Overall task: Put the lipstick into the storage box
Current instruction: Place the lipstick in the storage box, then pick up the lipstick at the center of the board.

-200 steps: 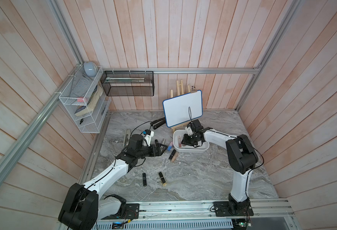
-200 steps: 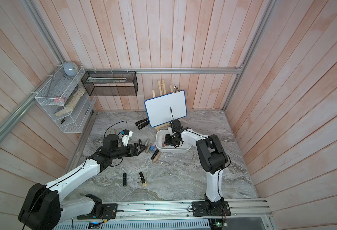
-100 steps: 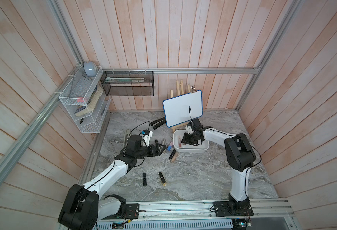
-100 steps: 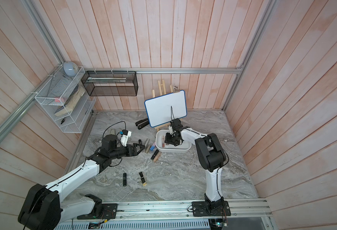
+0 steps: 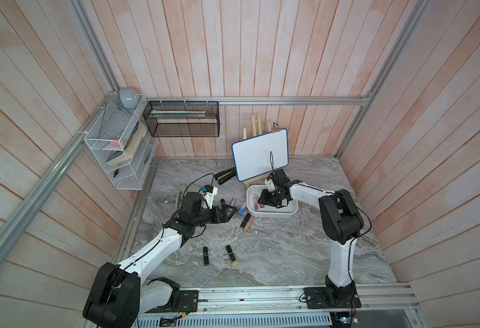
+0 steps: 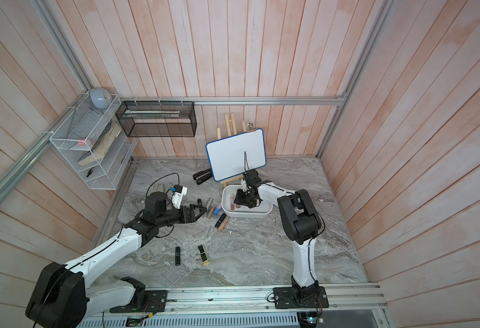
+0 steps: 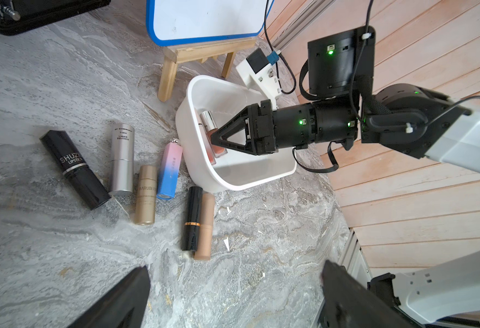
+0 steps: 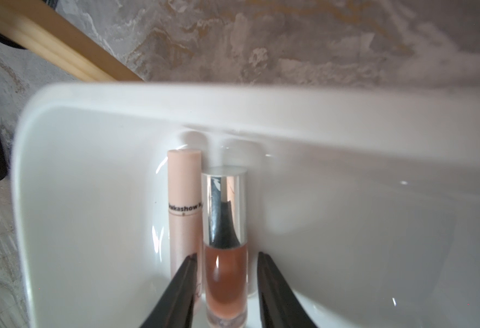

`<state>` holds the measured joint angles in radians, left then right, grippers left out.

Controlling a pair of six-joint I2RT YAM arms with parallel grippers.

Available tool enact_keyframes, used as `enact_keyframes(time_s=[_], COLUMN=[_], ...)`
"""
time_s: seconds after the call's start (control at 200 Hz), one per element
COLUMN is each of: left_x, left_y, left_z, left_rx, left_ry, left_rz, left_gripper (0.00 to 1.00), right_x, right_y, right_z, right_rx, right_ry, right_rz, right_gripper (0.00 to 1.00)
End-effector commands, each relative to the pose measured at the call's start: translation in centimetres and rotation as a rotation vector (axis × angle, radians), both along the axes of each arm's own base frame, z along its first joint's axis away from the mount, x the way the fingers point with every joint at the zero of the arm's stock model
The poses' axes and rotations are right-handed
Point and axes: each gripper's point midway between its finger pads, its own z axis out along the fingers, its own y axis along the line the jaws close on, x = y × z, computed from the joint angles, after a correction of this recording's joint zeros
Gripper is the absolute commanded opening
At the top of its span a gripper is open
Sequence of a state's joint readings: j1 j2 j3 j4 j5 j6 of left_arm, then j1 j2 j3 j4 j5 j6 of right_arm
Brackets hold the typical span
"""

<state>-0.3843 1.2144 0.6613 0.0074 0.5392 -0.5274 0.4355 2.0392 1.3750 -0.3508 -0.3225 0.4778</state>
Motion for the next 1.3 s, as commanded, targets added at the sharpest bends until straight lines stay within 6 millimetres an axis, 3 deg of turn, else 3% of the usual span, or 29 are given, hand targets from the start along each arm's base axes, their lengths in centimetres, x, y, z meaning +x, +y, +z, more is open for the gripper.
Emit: enact_keyframes(time_s=[0.0, 0.185, 0.375, 0.7, 0.905, 1.07, 1.295], left_x=[0.1, -0.3, -1.9, -4.2, -4.4, -4.7, -5.2], left_y=[0.2, 1.7, 3.8, 7.8, 10.0, 10.8, 12.3], left_z=[0.5, -0.8, -2.9, -5.3, -4.9, -5.0, -5.5], left_rx=[-0.005, 0.065, 0.138, 0.185, 0.225, 0.198, 0.174], left_ry=[-0.008, 0.062, 0.146, 0.278, 0.282, 0.292, 0.317], left_rz=[0.008, 0.080, 0.165, 0.387, 0.510, 0.576, 0.686], left_gripper=[1.00, 1.00, 1.00, 1.00, 1.00, 1.00, 1.00], right_x=[0.1, -1.4, -6.4, -17.0, -22.2, -24.5, -25.8], right_y=[-0.2, 0.5, 3.7, 9.5, 11.6, 12.6, 12.8], right_z=[2.9, 7.5, 9.8, 7.7, 5.8, 4.4, 3.2], right_rx=[0.029, 0.013, -0.078, -0.181, -0.228, -0.295, -0.344], right_ry=[-0.050, -0.137, -0.188, -0.174, -0.152, -0.148, -0.140], right_rz=[-0.010, 0.008, 0.112, 0.271, 0.319, 0.360, 0.388], right_gripper=[0.40, 0.43, 0.47, 0.53, 0.56, 0.57, 0.57])
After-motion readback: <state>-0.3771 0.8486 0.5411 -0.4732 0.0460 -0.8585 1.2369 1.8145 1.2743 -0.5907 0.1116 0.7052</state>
